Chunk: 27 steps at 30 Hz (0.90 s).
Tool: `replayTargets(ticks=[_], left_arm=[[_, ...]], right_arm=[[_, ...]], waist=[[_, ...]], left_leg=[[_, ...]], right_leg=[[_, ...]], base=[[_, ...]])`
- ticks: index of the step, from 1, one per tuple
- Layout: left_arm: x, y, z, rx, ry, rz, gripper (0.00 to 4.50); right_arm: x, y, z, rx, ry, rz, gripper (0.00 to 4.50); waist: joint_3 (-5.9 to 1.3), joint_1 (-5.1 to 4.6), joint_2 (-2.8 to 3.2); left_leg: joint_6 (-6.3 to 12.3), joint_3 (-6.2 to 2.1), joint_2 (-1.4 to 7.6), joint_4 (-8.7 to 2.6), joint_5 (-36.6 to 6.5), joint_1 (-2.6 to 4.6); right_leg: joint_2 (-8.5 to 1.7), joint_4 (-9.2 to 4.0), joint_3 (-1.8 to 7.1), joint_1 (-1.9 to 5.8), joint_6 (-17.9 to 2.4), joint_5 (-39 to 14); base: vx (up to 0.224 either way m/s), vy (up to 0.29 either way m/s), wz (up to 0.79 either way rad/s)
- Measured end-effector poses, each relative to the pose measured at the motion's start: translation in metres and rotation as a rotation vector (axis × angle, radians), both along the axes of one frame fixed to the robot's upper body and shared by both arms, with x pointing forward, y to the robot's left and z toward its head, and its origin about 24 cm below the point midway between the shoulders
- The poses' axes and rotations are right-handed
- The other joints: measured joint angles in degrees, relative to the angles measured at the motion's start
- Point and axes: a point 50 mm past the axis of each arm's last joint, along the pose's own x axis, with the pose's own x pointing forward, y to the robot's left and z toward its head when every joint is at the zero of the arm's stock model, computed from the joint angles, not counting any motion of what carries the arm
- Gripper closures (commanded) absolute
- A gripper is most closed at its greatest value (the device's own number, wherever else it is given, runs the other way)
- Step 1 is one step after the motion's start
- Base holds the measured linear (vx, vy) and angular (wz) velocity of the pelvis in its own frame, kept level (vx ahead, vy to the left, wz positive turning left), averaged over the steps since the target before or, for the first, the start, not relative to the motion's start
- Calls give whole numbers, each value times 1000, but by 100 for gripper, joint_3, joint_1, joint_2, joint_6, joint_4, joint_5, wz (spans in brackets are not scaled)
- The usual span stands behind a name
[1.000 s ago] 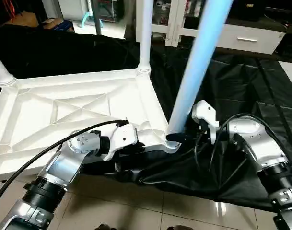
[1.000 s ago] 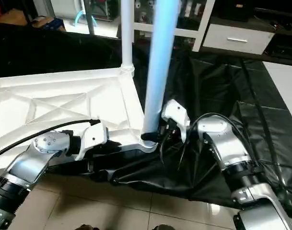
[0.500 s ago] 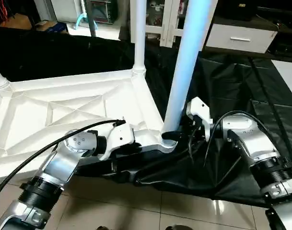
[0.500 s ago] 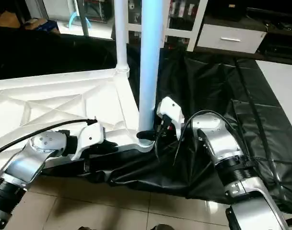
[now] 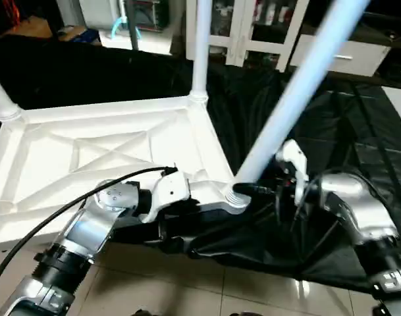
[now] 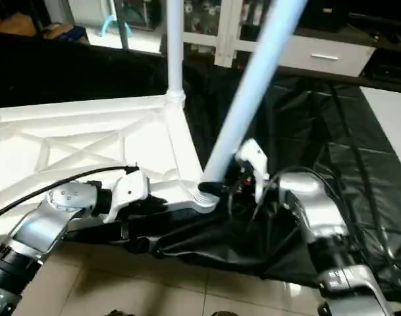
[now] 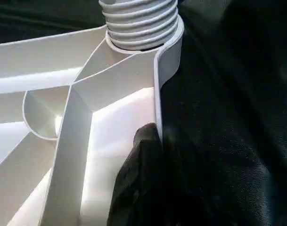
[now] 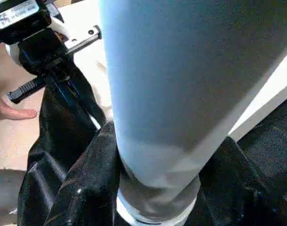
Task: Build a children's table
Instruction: Insert table leg to table base
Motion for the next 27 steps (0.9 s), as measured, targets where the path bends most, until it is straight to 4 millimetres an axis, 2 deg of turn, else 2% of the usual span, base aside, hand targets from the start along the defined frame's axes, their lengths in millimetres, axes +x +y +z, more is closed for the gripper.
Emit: replayTargets(ticks=[5, 11, 22, 27], left_arm=[[-2, -2, -1, -4, 18, -28, 450], [-4, -3, -3, 1, 33, -43, 450], [-7, -3, -5, 7, 43, -48, 450], [-9, -3, -8, 9, 49, -41, 450]], right_arm=[[-13, -2, -1, -30, -28, 10, 259], [-18, 4, 4, -146, -88, 86, 259], [-19, 6, 4, -174, -67, 107, 259], [-24, 5, -3, -159, -50, 82, 259]], waist=[[-10, 36, 17], [-28, 17, 17], [-72, 1, -41], [-114, 4, -72]], left_leg=[[-3, 2, 0, -14, -1, 8], [-7, 2, 0, -18, -1, 30], [-10, 1, -1, -30, -3, 36], [-31, 1, -3, -80, -16, 77]], right_leg=[[0, -4, 1, 5, 1, -8], [0, -4, 5, 29, 11, -14], [0, -5, 10, 41, 56, -42], [4, -45, 9, 47, 119, -81]], base=[[0, 0, 0], [0, 0, 0], [0, 0, 0], [0, 0, 0]])
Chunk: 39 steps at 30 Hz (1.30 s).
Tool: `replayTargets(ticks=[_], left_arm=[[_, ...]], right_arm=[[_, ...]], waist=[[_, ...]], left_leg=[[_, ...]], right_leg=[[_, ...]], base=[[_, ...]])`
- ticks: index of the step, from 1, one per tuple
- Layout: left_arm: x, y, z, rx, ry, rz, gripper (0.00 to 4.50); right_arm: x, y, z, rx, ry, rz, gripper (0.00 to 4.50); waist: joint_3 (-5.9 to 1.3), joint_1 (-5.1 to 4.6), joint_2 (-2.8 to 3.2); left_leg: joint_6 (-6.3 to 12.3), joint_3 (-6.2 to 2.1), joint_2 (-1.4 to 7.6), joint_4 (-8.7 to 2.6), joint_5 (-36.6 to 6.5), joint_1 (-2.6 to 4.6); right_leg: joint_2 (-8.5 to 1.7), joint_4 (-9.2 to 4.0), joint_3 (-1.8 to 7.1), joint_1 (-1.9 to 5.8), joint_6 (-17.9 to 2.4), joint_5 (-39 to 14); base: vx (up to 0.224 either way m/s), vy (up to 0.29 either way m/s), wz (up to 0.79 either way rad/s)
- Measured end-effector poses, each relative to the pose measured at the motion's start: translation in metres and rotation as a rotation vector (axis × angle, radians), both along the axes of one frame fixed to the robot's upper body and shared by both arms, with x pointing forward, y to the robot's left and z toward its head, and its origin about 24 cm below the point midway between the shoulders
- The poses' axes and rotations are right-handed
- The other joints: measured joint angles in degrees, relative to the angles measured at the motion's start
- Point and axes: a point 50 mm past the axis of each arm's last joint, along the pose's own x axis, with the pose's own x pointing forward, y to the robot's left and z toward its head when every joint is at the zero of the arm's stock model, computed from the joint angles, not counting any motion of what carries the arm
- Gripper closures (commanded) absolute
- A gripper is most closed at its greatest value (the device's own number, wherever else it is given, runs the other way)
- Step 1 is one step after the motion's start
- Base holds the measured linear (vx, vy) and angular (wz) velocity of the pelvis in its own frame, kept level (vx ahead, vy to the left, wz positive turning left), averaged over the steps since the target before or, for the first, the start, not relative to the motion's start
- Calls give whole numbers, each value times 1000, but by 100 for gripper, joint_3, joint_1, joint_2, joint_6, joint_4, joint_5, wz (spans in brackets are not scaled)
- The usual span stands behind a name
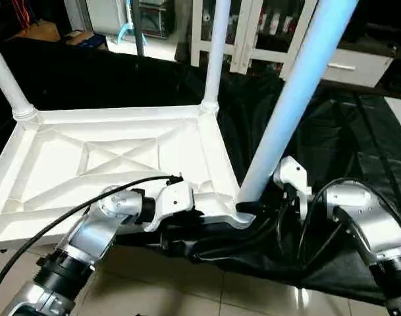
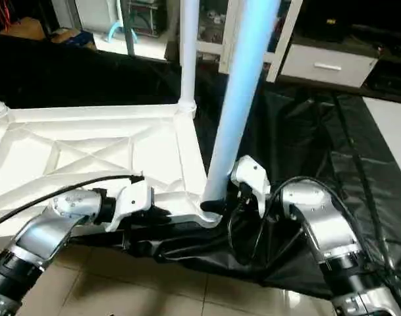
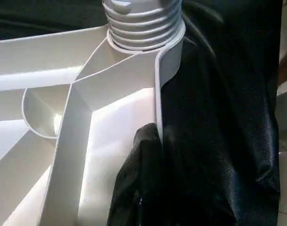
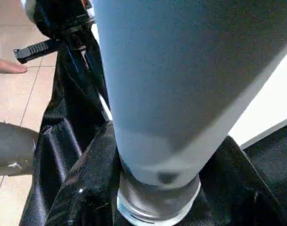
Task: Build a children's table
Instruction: Insert table leg to table base
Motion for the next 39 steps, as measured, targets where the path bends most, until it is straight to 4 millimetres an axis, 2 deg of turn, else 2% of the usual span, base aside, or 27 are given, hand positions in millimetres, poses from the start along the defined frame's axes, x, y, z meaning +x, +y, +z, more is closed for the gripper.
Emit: replayTargets(ticks=[5, 9, 18, 21, 23, 25, 28, 30, 32, 34, 39], left_arm=[[-1, -1, -1, 2, 6, -3, 450], [0, -1, -2, 4, 4, 8, 450], [3, 1, -3, 15, -12, 64, 450], [8, -2, -2, 8, -22, 126, 450], [15, -6, 0, -11, -18, 201, 450], [22, -13, 3, -30, -10, 265, 450], [30, -24, 5, -57, 9, 351, 450], [36, -33, 7, -75, 15, 417, 450], [41, -42, 9, -107, 43, 508, 450], [47, -57, 11, -139, 70, 611, 450], [50, -74, 15, -176, 70, 679, 450]], right_arm=[[-6, 1, -7, 43, -2, -61, 259], [-6, 5, -10, 60, -14, -101, 259], [-5, 16, -14, 89, -63, -216, 259], [3, 23, -15, 107, -90, -321, 259], [15, 29, -13, 147, -95, -436, 259], [28, 34, -11, 175, -92, -536, 259], [44, 40, -8, 212, -76, -658, 259], [55, 45, -5, 237, -68, -749, 259], [65, 51, -1, 238, -77, -819, 259], [75, 56, 1, 206, -113, -894, 259], [86, 65, 6, 184, -161, -972, 259]], waist=[[-12, -35, 2], [-11, -63, 2], [10, -190, 15], [42, -253, 23], [88, -339, 5], [100, -398, 0], [118, -491, -2], [132, -506, -10], [150, -502, 11], [154, -490, 13], [154, -471, 12]], left_leg=[[-1, 0, 0, -26, 0, 29], [-1, -6, 0, -30, 0, 29], [0, -37, -17, -53, -1, 21], [0, -64, -29, -59, -1, 14], [1, -137, -95, -55, -1, -18], [1, -193, -129, -47, 0, -86], [2, -191, -137, -44, 0, -107], [3, -186, -139, -43, 1, -108], [3, -183, -139, -44, 1, -112], [4, -170, -137, -44, 2, -114], [3, -164, -123, -44, 3, -116]], right_leg=[[7, -45, 0, 48, -16, 10], [8, -48, -1, 44, 5, -3], [7, -86, -5, 35, 32, -19], [8, -150, -17, 29, 32, -20], [-4, -158, -8, -14, 31, -20], [-7, -191, -11, -49, 30, -19], [-4, -231, -7, -69, -54, 33], [-6, -233, -4, -79, -62, 38], [-6, -232, -4, -93, -78, 49], [-6, -228, -4, -105, -161, 128], [-4, -220, -9, -119, -146, 287]], base=[[0, 0, 0], [0, 0, 0], [0, 0, 0], [0, 0, 0], [0, 0, 0], [-38, 42, -19], [-9, 14, -7], [0, 0, 0], [0, 0, 0], [0, 0, 0], [36, -13, 1]])
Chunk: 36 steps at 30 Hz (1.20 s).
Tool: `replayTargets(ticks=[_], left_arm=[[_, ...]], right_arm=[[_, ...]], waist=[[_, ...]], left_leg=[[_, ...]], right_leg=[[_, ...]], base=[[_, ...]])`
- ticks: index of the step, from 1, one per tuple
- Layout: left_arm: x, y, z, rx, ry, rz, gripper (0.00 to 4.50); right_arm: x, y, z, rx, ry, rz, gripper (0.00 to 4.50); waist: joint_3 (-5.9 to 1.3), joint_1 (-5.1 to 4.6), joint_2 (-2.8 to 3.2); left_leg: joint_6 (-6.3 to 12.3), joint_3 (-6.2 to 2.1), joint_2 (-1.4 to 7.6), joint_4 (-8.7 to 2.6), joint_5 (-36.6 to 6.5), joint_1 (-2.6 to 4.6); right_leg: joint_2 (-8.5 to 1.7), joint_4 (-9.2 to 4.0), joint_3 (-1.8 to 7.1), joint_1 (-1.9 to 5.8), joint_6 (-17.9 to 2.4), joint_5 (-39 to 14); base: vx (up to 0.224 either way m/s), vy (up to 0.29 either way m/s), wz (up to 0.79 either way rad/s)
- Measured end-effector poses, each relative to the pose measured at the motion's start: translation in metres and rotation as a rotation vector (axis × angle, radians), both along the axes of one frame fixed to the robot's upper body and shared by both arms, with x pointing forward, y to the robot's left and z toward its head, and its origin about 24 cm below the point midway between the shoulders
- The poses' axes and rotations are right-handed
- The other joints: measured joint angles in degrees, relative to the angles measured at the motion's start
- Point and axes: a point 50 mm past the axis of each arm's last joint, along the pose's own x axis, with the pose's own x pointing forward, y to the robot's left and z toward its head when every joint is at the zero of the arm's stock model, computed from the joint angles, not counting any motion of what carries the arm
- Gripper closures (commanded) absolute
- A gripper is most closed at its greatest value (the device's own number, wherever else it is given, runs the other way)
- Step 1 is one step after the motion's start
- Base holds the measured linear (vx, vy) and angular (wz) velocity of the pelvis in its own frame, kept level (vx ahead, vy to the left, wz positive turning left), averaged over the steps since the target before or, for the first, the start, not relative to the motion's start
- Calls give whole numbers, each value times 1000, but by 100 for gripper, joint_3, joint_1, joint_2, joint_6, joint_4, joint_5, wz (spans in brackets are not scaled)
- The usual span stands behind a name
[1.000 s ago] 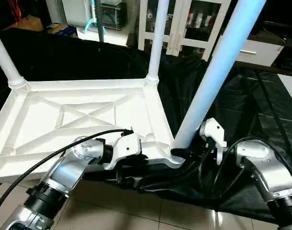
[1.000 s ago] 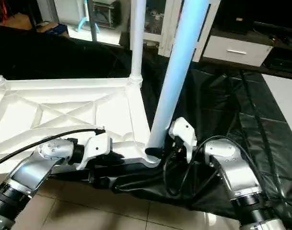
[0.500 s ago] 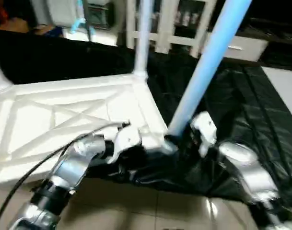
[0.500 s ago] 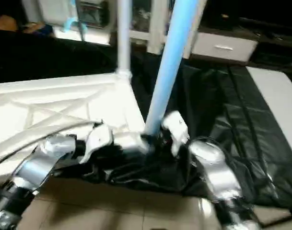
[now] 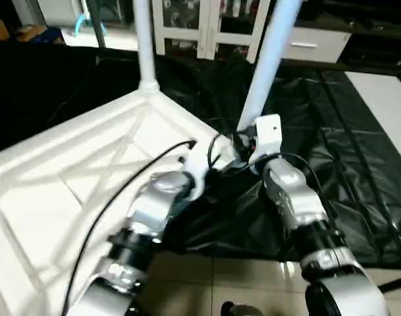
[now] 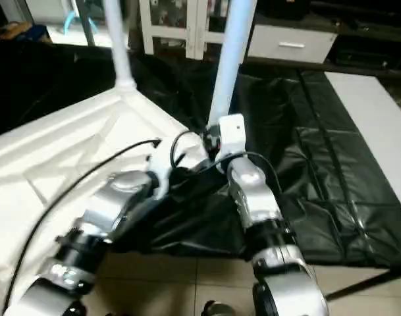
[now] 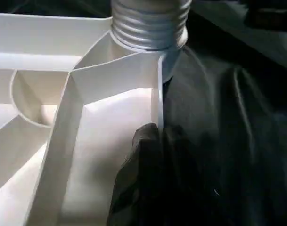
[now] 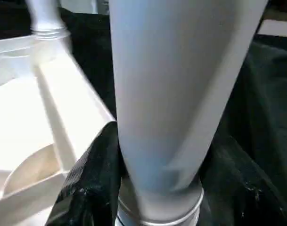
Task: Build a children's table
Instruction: Insert table leg to table base
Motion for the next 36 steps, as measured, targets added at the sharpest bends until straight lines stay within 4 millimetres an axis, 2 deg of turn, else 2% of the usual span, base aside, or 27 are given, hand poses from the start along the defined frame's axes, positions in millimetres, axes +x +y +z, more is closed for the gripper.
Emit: replayTargets(ticks=[7, 17, 19, 24, 27, 36], left_arm=[[6, 8, 6, 12, -30, 33, 450], [7, 12, 6, 21, -39, 41, 450], [7, 13, 6, 21, -40, 41, 450], [8, 12, 8, 17, -43, 37, 450], [9, 11, 10, 17, -48, 31, 450], [9, 14, 10, 28, -54, 30, 450]], right_arm=[[7, 8, 4, -3, -38, -17, 259], [7, 7, 3, 12, -80, 5, 259], [7, 7, 3, 12, -88, 9, 189], [6, 5, 0, -26, -93, 16, 189], [6, 2, 2, -35, -107, 23, 189], [1, -2, 4, -31, -133, 50, 189]], waist=[[0, 10, 2], [11, 0, 13], [11, 0, 13], [21, 11, 20], [21, 26, 20], [22, 29, 19]], left_leg=[[11, 28, 50, -1, 10, 5], [-5, 59, 53, 1, 1, 9], [-4, 63, 53, 5, 2, 7], [6, 87, 59, 22, 8, -20], [32, 110, 67, 50, 24, -62], [34, 160, 121, 87, 23, -62]], right_leg=[[28, 51, -13, -24, 50, -27], [27, 60, -2, -32, 49, -27], [25, 70, 0, -39, 49, -27], [23, 87, 3, -71, 49, -27], [17, 108, 4, -115, 47, -26], [34, 151, 5, -130, 47, -27]], base=[[44, -18, -1], [0, 0, 0], [0, 0, 0], [0, 0, 0], [0, 0, 0], [0, 0, 0]])
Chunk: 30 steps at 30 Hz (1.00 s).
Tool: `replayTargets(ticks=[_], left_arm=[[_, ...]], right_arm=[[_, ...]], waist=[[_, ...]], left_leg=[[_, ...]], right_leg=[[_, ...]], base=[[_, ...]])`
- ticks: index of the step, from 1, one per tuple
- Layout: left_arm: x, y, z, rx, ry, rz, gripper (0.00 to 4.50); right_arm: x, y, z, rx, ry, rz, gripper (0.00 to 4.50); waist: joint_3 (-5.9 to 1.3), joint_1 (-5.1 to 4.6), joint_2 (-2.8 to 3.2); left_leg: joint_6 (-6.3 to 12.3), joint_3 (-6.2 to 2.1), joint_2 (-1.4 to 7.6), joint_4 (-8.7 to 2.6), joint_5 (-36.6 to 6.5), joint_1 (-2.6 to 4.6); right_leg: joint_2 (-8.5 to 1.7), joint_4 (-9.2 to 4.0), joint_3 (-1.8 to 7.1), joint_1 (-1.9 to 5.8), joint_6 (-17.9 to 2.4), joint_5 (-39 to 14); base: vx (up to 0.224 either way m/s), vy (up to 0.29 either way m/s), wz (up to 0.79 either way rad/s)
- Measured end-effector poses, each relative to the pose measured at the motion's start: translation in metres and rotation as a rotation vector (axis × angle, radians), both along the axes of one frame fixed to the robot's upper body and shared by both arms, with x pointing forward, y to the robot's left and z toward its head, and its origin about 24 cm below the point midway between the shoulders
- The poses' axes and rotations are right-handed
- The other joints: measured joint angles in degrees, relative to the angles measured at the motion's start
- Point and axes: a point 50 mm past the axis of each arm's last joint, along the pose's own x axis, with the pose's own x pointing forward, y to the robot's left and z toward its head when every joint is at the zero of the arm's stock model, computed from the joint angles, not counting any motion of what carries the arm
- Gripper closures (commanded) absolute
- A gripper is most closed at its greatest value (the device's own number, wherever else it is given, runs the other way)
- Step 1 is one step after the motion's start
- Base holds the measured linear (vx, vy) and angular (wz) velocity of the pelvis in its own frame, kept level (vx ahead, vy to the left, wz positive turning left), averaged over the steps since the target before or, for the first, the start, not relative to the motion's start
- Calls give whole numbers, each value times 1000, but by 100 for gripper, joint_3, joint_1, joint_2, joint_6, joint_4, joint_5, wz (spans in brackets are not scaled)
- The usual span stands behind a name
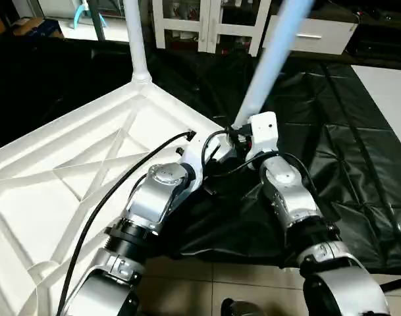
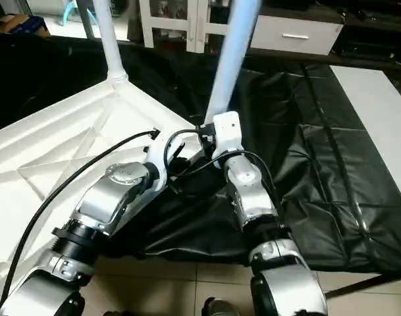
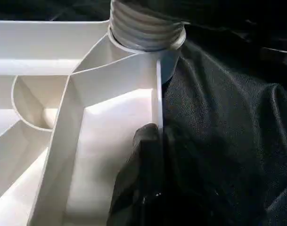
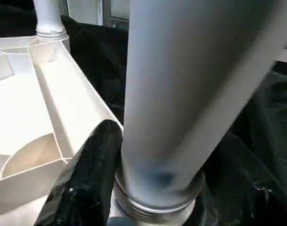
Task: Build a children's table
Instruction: Insert table leg to table base
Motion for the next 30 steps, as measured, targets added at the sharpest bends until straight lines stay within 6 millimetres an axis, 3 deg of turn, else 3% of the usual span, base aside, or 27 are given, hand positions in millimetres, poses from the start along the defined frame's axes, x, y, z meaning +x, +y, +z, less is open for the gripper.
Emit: replayTargets(ticks=[9, 15, 19, 20, 30], left_arm=[[0, 2, 0, 13, -7, -4, 450], [-1, 1, -1, 17, -5, -21, 450], [-1, 2, -1, 17, 0, -25, 450], [-1, 2, -2, 19, 0, -27, 450], [-2, 3, -3, 31, -7, -42, 450]], right_arm=[[-1, -5, 4, -11, -12, -1, 189], [-6, -8, 2, -16, -10, -5, 189], [-9, -9, -1, -21, -1, 0, 189], [-9, -9, -1, -22, 0, 6, 216], [-13, -11, 4, -1, -24, 44, 254]], waist=[[1, 21, 2], [1, 123, 1], [1, 135, 2], [1, 134, 2], [1, 135, 1]], left_leg=[[-2, 0, 23, 23, 1, 1], [-1, 0, 26, 34, 0, 2], [-1, -2, 27, 59, 0, 2], [-2, -2, 27, 68, 0, 1], [-2, -5, 27, 93, 0, 1]], right_leg=[[31, 28, 3, -8, -2, -1], [44, 34, 4, -6, -2, -1], [44, 46, 6, -2, -4, 0], [44, 50, 8, -2, -8, 3], [42, 73, 10, 0, -16, 8]], base=[[0, 0, 0], [0, 0, 0], [0, 0, 0], [0, 0, 0], [0, 0, 0]])
